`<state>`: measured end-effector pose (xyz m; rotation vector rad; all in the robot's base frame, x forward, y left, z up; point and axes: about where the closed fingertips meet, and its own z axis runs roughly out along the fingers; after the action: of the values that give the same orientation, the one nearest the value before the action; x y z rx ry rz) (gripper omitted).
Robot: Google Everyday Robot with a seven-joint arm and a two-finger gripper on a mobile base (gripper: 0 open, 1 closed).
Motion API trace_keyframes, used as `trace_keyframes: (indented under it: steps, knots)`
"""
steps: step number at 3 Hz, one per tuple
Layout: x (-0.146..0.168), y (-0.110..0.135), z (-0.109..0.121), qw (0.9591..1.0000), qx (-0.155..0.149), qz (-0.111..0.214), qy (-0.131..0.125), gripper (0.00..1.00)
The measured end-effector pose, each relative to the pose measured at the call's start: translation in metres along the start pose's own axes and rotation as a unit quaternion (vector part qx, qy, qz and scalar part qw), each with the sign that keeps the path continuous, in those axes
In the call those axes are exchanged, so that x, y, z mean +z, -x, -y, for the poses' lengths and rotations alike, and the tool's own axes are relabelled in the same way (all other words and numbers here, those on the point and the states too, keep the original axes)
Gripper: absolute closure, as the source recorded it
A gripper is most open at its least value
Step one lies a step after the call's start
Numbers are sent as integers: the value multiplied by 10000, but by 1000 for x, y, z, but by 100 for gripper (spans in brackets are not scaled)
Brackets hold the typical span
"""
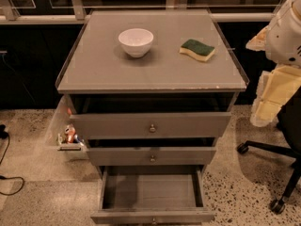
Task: Close bottom drawer
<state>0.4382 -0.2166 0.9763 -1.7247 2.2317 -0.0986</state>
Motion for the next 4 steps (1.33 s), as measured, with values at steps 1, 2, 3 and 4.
trace_keyframes:
  steps: [1,2,3,4]
  knots:
    - [-1,1,0,10000,-7,1,-12,0]
    - [18,1,-14,9999,-107,-79,34,0]
    - [66,-5,-48,9995,-194,-49,244,0]
    - [125,-20,-84,9986,-194,51,494,0]
